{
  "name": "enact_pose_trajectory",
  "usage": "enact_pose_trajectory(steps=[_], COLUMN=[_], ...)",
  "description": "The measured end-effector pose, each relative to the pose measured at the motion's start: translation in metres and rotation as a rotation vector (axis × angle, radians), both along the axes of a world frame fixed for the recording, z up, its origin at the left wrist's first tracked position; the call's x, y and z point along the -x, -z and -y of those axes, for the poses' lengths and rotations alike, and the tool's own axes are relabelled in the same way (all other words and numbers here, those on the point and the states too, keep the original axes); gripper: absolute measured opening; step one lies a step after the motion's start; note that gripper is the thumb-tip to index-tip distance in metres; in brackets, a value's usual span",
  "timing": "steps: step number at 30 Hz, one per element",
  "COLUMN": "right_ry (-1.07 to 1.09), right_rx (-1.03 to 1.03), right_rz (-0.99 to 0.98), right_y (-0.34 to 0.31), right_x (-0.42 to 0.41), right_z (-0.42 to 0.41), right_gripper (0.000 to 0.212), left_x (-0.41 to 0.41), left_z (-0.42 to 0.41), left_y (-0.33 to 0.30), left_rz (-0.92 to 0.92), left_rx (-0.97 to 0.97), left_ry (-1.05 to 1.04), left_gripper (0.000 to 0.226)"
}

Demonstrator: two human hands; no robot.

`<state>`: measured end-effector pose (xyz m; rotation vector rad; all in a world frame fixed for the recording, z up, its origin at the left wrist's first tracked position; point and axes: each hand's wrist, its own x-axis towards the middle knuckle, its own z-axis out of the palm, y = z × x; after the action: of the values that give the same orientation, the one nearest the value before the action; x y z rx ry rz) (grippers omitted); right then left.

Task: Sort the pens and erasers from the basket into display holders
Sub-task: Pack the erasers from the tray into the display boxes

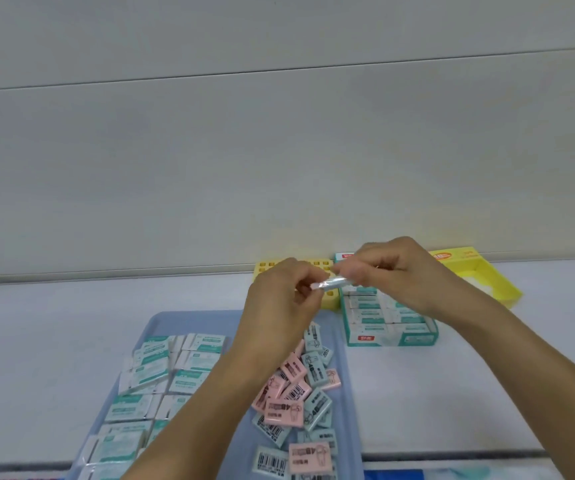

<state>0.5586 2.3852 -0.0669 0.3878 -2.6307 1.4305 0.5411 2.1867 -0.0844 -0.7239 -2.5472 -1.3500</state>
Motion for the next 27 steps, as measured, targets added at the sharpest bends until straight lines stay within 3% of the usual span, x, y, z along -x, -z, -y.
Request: enact_pose_trajectory(steps=[1, 3, 5, 8, 10, 12, 18, 23, 27], right_ry=[-0.031, -0.013, 0.103, 0.331, 0.372, 0.402, 0.413, 0.401, 0.412], right_rx=[-0.038, -0.076, -0.093, -0.418, -0.617, -0.764, -0.795, -0.792, -0.877], right_rz=[0.027, 0.065, 0.072, 0.011, 0.034, 0.032, -0.033, -0.009, 0.009], right_y=[-0.003, -0.004, 0.001, 0.013, 0.022, 0.032, 0.049, 0.056, 0.043], right_x=[-0.001, -0.003, -0.005, -0.005, -0.006, -0.005, 0.003, 0.005, 0.0], right_z=[-0.003, -0.013, -0.027, -0.046, -0.053, -0.055, -0.058, -0.056, -0.042], right_gripper=[0.01, 0.017, 0.016, 0.015, 0.018, 0.02, 0.014, 0.02, 0.031], left_x=[0.0, 0.003, 0.007, 0.016, 0.021, 0.024, 0.027, 0.026, 0.012], left_z=[-0.006, -0.016, -0.027, -0.039, -0.044, -0.044, -0.048, -0.05, -0.038], left_y=[-0.002, -0.003, 0.002, 0.02, 0.033, 0.043, 0.045, 0.035, 0.025], left_rz=[-0.075, -0.166, -0.197, -0.171, -0.177, -0.158, -0.145, -0.078, -0.002], left_rx=[0.067, 0.141, 0.181, 0.472, 0.731, 0.849, 0.89, 0.901, 0.634], left_ry=[0.041, 0.083, 0.096, 0.153, 0.252, 0.302, 0.307, 0.314, 0.269], left_gripper=[0.017, 0.016, 0.027, 0.056, 0.062, 0.064, 0.065, 0.063, 0.052])
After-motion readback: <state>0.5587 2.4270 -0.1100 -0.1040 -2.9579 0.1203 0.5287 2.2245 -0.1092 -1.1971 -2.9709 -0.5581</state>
